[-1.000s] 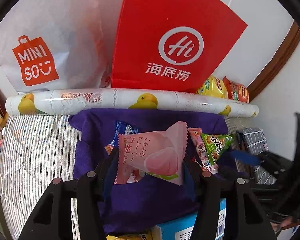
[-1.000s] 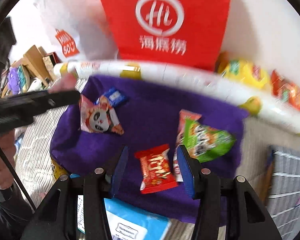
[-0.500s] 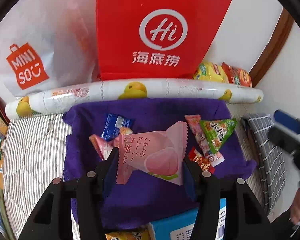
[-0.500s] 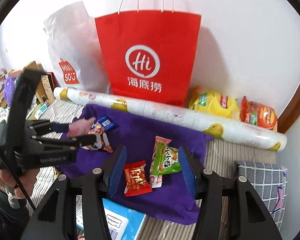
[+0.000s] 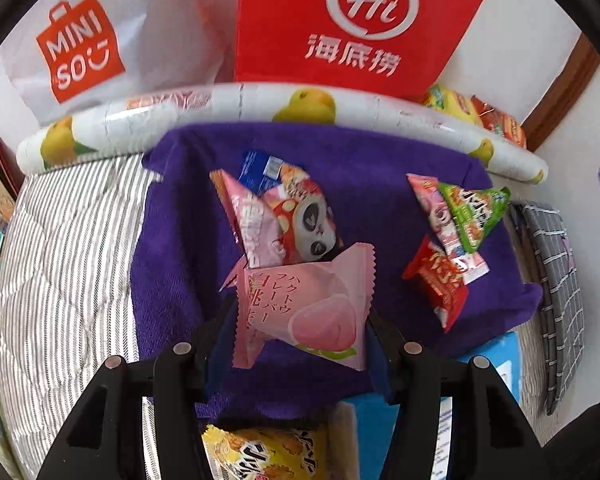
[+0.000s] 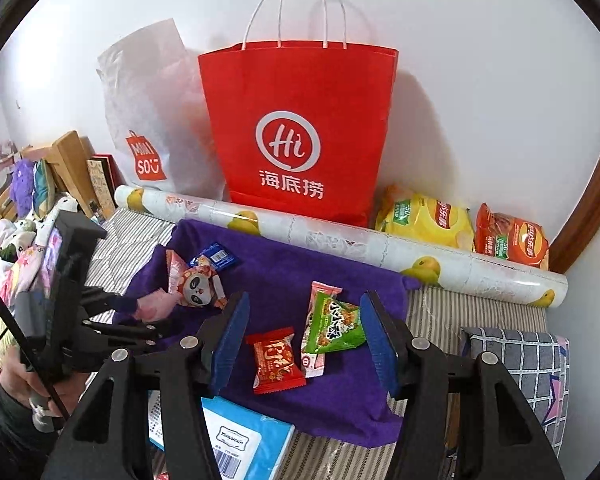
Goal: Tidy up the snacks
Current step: 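Lower the pink peach bag and open the left tool onto the towel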
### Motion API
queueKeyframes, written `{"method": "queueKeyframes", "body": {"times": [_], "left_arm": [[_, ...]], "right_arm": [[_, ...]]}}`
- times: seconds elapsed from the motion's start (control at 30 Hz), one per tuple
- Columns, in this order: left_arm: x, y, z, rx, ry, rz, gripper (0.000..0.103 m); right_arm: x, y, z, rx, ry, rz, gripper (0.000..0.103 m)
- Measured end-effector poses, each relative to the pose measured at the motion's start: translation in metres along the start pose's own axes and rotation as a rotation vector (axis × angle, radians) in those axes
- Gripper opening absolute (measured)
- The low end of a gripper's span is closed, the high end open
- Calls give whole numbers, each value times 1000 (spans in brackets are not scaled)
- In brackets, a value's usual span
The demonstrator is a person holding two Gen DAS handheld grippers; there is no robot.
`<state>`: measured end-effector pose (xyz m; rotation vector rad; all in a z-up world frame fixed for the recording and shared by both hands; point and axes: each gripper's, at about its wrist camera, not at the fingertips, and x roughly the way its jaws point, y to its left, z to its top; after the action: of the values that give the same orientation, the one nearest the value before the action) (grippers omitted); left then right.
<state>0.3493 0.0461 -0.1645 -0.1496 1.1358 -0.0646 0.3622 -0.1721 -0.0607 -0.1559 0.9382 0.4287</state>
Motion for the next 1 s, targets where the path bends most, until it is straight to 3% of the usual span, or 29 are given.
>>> {"method": "queueKeyframes", "body": {"times": [1.0], "left_arm": [[25, 0, 1, -4, 37, 19, 57]], "right_arm": [[0, 12, -2, -31, 5, 9, 58]]}}
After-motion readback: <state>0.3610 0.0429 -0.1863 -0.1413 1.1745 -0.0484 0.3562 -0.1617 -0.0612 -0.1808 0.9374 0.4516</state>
